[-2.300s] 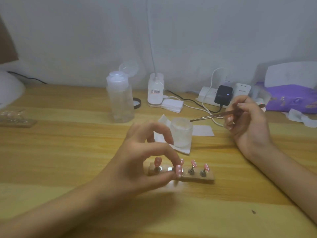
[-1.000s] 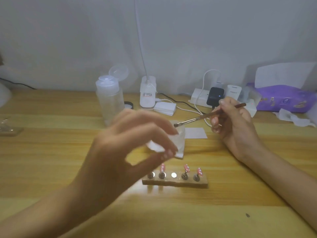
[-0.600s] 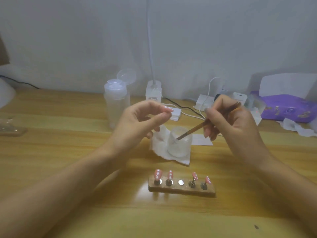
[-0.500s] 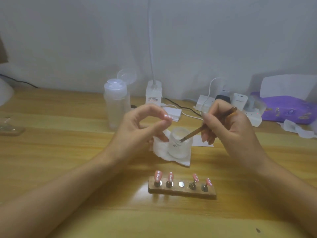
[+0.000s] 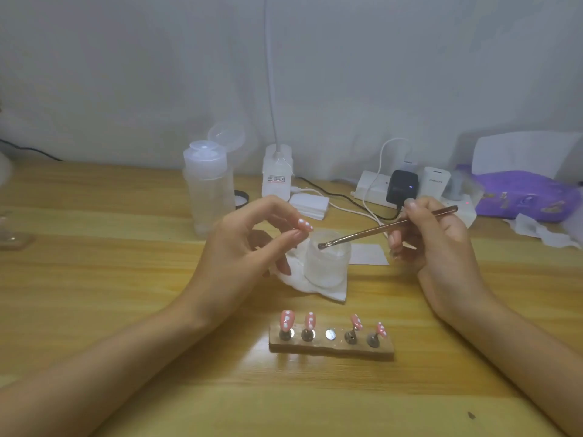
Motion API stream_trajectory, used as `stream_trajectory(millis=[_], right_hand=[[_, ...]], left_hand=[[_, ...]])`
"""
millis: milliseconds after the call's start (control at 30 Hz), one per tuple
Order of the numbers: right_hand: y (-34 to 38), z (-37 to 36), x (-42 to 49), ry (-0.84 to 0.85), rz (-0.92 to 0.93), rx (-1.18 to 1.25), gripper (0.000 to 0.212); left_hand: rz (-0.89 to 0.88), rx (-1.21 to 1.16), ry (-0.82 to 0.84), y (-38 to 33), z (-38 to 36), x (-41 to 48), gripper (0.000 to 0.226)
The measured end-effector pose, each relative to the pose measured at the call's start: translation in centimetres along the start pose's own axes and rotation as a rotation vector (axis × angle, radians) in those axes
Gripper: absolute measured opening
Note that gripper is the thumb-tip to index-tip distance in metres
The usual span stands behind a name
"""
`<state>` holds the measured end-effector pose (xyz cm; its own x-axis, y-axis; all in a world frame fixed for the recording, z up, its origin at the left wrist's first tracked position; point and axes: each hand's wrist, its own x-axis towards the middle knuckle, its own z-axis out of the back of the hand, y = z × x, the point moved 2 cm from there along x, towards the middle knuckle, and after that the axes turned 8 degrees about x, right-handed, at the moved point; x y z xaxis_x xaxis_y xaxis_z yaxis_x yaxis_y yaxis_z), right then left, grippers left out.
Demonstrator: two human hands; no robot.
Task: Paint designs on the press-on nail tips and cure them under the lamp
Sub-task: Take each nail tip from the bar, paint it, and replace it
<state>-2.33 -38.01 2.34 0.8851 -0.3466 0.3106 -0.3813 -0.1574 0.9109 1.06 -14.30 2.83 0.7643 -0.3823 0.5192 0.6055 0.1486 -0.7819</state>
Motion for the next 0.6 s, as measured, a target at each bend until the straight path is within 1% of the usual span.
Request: stream_trajectory(millis=[100,233,433,600], right_hand=[[-0.5,0.2,0.0,-0.041,-0.063,0.091,0.025],[-0.6,0.3,0.0,-0.06,-0.091,0.142,0.024],[-0.6,0.2,0.1,-0.07,-0.109,0.162,0.025],[-0.5,0.4,0.1,-0.088,-0.124,0.199,0.025]], left_hand=[[0.031,0.04,-0.006,0.3,0.1,0.0,0.012],[0.041,0.086,0.014,0.7,0.0,0.0,0.018],[0.103,0.079,0.01,1.3,-0.4,0.0,0.008],[0.092,0.112,0.018,1.1,-0.5,-0.1,0.009]])
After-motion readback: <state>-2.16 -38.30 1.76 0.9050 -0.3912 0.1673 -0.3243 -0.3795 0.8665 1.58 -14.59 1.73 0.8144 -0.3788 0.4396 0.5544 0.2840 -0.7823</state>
